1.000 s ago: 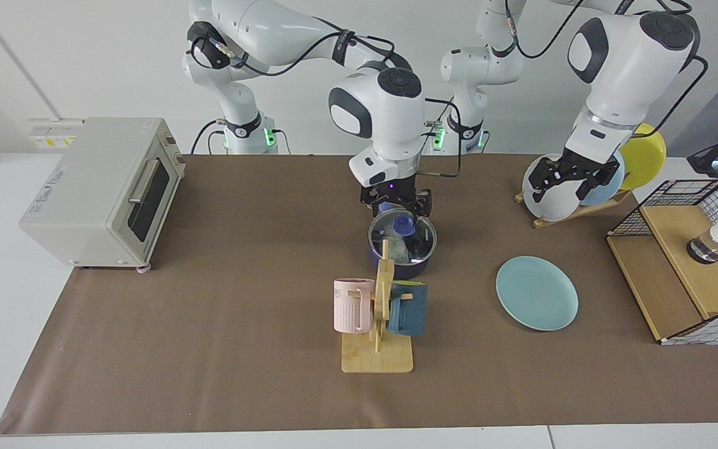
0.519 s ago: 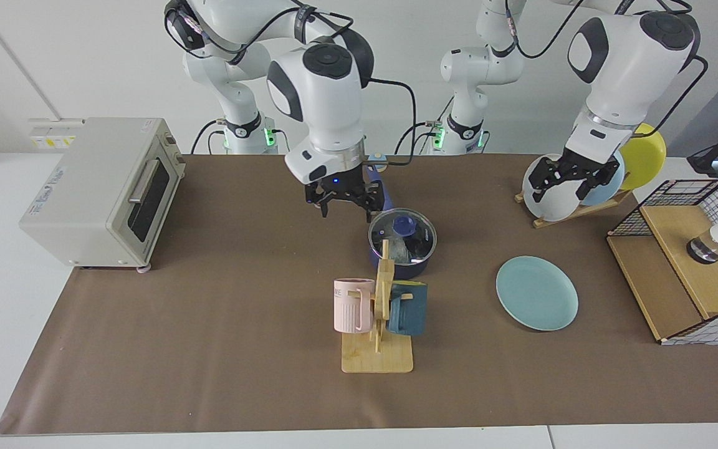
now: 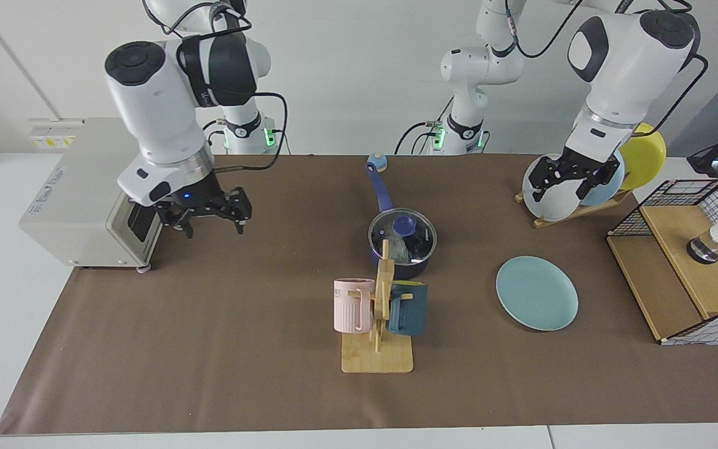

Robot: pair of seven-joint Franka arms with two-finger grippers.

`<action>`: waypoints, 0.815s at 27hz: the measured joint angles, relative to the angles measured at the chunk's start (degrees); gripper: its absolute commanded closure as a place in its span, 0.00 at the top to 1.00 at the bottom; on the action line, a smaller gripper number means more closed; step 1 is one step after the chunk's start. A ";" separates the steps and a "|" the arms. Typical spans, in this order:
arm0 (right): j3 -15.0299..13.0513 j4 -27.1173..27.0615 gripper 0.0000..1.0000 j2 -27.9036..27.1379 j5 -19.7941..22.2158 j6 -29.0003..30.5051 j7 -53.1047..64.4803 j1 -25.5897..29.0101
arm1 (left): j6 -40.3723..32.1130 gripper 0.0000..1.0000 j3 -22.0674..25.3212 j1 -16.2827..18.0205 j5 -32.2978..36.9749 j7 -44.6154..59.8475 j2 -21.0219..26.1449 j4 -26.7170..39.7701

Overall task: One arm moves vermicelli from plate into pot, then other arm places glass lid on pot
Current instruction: 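Release the lid and retract the right gripper away from the pot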

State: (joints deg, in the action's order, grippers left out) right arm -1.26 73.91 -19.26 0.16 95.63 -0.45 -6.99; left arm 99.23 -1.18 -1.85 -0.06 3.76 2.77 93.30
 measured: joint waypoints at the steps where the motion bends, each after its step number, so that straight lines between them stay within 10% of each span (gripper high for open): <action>1: -1.63 0.11 1.00 0.00 -0.01 -0.16 2.87 0.09 | 0.00 1.00 0.00 0.00 0.00 0.00 0.00 0.00; 8: -8.63 0.47 1.00 0.01 -0.07 -0.31 14.76 1.40 | 0.00 1.00 -0.04 0.00 0.00 0.01 -0.02 0.00; 22: -8.50 1.07 1.00 0.03 -0.11 1.25 15.25 -0.76 | 0.00 1.00 -0.05 0.00 0.00 0.01 -0.09 0.00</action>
State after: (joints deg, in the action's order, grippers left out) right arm -9.76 74.99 -19.23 0.05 96.88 14.79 -7.74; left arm 99.23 -1.23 -1.85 -0.06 3.77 2.68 93.29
